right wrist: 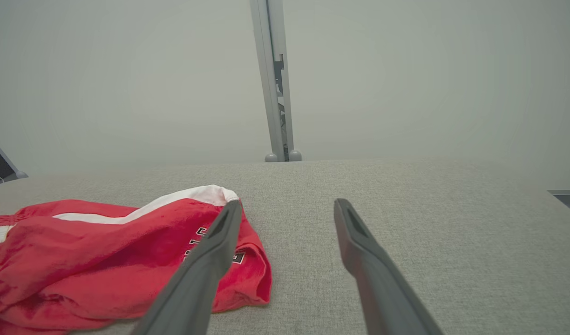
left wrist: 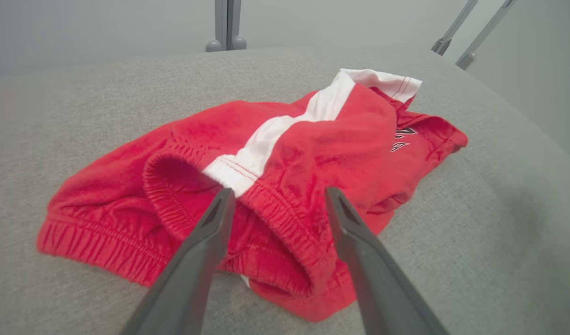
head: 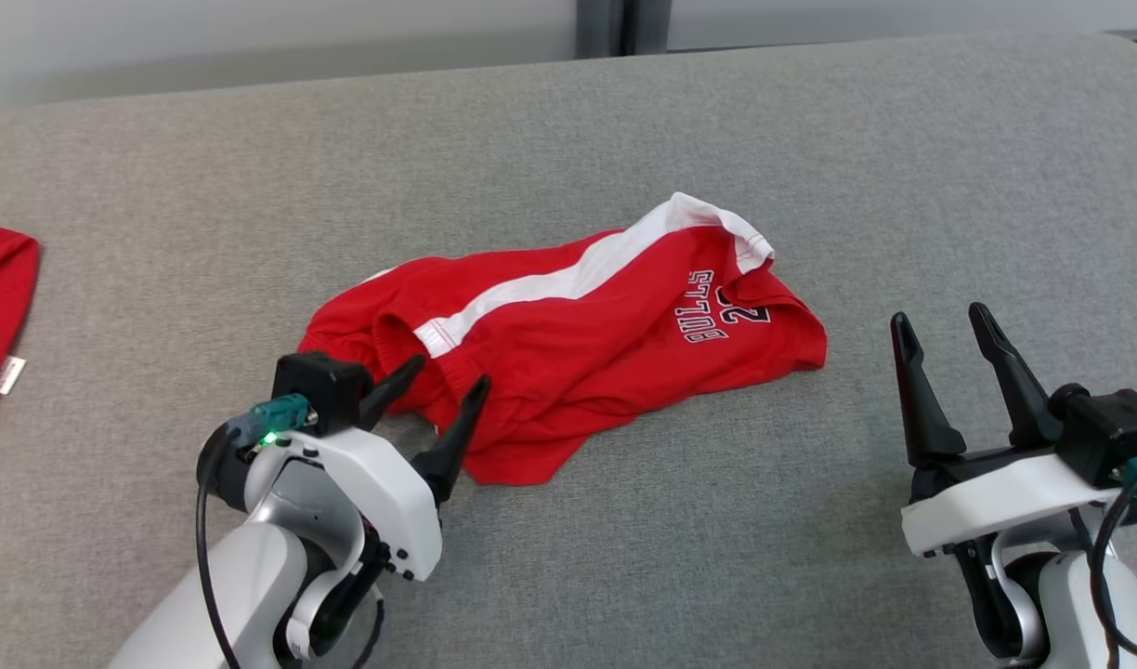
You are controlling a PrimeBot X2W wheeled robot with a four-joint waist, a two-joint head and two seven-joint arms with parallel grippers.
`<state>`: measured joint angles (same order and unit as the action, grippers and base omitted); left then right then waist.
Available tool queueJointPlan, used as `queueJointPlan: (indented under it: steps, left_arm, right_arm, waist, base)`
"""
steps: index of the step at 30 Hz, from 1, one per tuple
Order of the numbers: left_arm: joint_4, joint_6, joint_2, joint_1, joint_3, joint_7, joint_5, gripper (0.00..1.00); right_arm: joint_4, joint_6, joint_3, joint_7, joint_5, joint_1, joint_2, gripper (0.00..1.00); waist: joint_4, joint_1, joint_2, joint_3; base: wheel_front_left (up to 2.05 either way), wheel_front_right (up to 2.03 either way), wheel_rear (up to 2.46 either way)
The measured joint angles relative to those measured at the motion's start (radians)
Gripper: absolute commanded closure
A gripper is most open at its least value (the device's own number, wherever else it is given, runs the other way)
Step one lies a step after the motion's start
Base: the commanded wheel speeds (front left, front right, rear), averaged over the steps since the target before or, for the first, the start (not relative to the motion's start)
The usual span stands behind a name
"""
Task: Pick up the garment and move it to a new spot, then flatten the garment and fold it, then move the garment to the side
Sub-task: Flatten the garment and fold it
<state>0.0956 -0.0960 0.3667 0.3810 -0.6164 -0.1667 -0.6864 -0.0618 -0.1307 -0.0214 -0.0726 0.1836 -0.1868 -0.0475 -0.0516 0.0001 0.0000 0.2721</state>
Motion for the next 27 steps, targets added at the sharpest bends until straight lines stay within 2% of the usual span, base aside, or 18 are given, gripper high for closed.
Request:
queueJointPlan:
  steps: [17,18,19,20,27]
  left_arm:
    - [0.094,0.021,0.014,0.059,0.064,0.019,-0.055,0.00]
    - [0.095,0.021,0.016,0.062,0.065,0.022,-0.055,0.11]
    - [0.095,0.024,0.017,0.067,0.066,0.024,-0.055,0.77]
    - [0.095,0.025,0.018,0.074,0.065,0.028,-0.053,1.00]
    - [0.086,0.031,0.017,0.087,0.058,0.037,-0.044,1.00]
  right_arm:
    - [-0.026,0.000,-0.010,-0.035,0.010,-0.031,0.000,0.00]
    - [-0.029,0.000,-0.010,-0.038,0.010,-0.034,0.000,0.00]
    - [-0.031,0.000,-0.010,-0.039,0.011,-0.036,0.000,0.00]
    - [-0.034,0.000,-0.011,-0.040,0.012,-0.040,0.000,0.00]
    - [-0.065,0.000,-0.035,-0.038,0.001,-0.091,0.000,0.00]
  waist:
    - [-0.048,0.0000,0.0000,0.062]
    - [-0.048,0.0000,0.0000,0.065]
    - [-0.048,0.0000,0.0000,0.067]
    - [-0.048,0.0000,0.0000,0.070]
    - [-0.041,0.0000,0.0000,0.082]
  base:
    - [0.00,0.00,0.00]
    - [0.00,0.00,0.00]
    - [0.00,0.00,0.00]
    - [0.00,0.00,0.00]
    - [0.00,0.00,0.00]
